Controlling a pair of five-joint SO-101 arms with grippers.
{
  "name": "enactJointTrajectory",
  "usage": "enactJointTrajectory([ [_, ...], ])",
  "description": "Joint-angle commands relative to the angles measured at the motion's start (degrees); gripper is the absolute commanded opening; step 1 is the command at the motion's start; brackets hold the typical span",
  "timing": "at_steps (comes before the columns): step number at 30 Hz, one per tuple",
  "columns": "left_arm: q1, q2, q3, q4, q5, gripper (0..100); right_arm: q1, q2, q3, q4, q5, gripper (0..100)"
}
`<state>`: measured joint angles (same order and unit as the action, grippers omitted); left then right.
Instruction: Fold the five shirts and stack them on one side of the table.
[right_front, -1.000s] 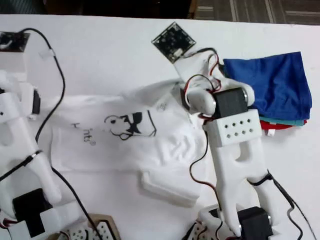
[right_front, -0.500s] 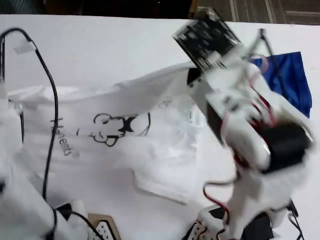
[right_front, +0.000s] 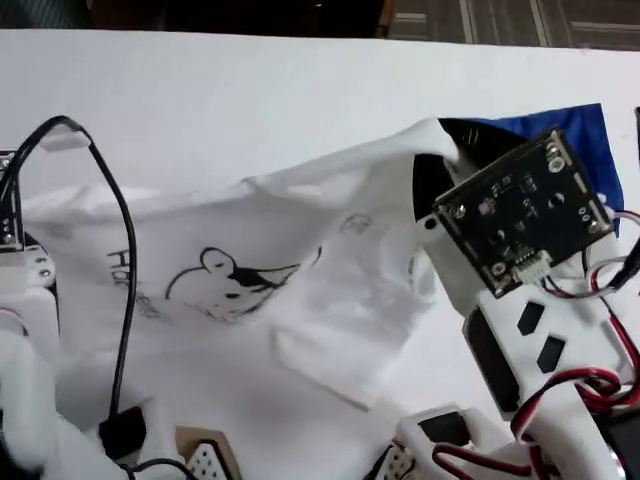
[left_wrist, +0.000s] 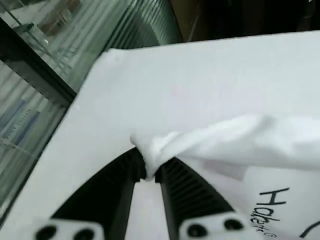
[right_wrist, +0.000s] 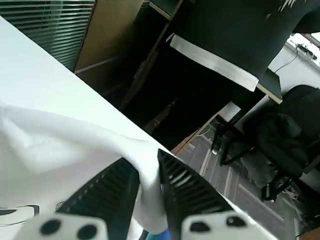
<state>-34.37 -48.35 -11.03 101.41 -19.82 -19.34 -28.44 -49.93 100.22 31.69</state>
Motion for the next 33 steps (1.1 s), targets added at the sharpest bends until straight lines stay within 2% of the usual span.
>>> enactJointTrajectory([
  [1, -0.1, -0.5, 5.9, -0.9, 1.4, 2, 0.6, -1.5, -1.3, 0.5, 1.1, 1.6],
  [6, 0.4, -2.5, 6.2, -0.6, 2.3, 2, 0.6, -2.4, -2.5, 0.4, 0.9, 1.6],
  [20, 2.7, -19.3, 6.7, 1.0, 2.7, 2, 0.7, -12.0, -4.7, 0.7, 1.1, 1.6],
  [33, 2.9, -13.5, 5.0, 0.2, 4.1, 2, 0.6, -9.0, -5.0, -0.1, 4.1, 1.6],
])
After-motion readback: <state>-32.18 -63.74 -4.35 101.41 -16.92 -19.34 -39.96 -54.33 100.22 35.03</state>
